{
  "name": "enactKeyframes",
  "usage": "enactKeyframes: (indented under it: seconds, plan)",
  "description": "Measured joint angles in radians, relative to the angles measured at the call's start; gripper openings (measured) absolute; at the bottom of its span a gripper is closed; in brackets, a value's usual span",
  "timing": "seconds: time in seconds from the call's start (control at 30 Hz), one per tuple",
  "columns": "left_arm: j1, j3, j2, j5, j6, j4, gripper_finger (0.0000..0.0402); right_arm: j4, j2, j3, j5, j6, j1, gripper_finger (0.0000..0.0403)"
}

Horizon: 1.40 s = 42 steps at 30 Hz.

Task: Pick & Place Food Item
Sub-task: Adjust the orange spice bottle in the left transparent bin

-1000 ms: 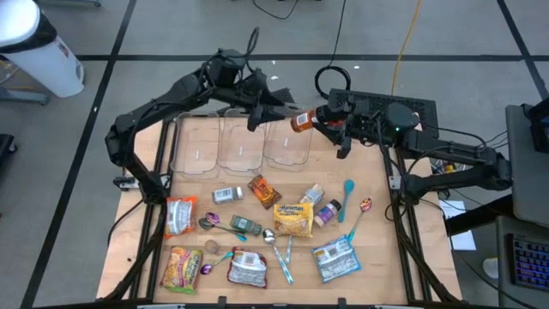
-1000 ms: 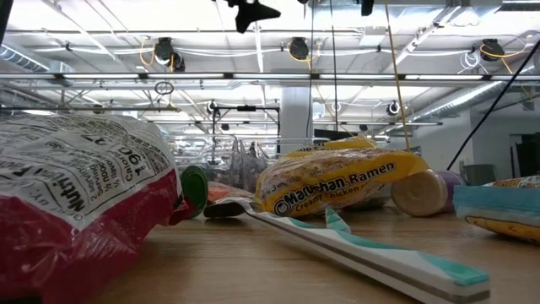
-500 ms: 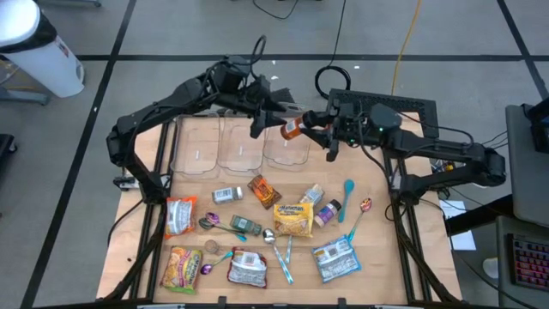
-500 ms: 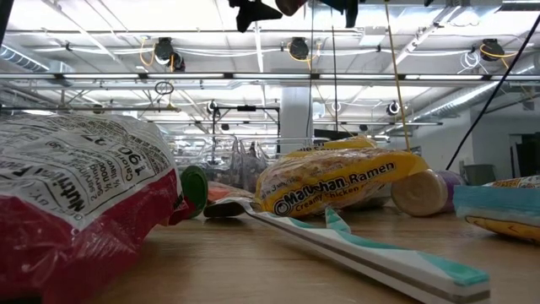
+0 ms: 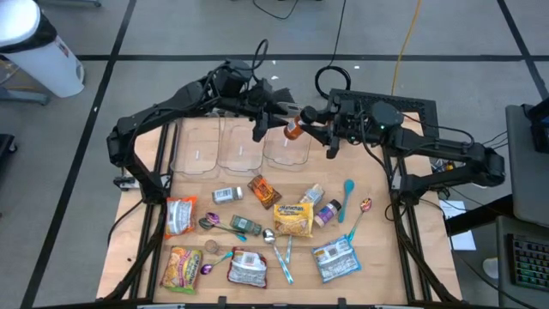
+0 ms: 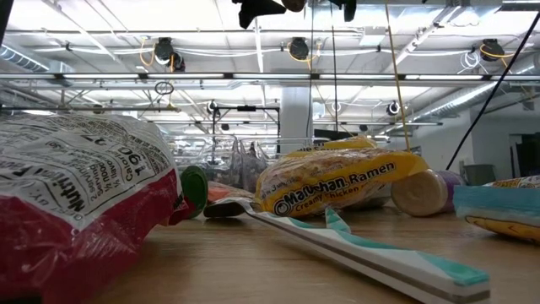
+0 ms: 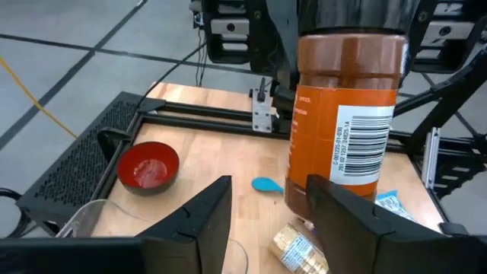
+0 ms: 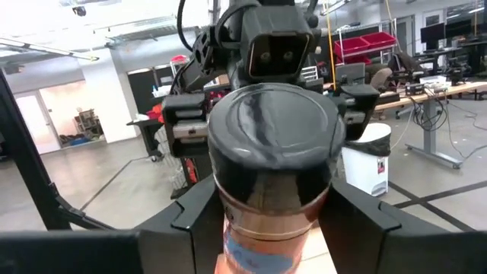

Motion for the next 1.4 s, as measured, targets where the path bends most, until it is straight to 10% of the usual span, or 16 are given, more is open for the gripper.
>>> enactKeyframes:
  seconds: [0.63, 1.4]
  plan:
    - [0.033, -0.001, 0.02, -0.002, -0.018, 0.004, 0.0207, -0.059, 0.017, 0.018, -0.011, -0.03, -0.002, 0.0172]
    - [0.002, -0.002, -0.033, 0.007, -0.017, -0.014, 0.0336, -0.148, 0.078, 0.016, -0.175, 0.0, -0.099, 0.0173]
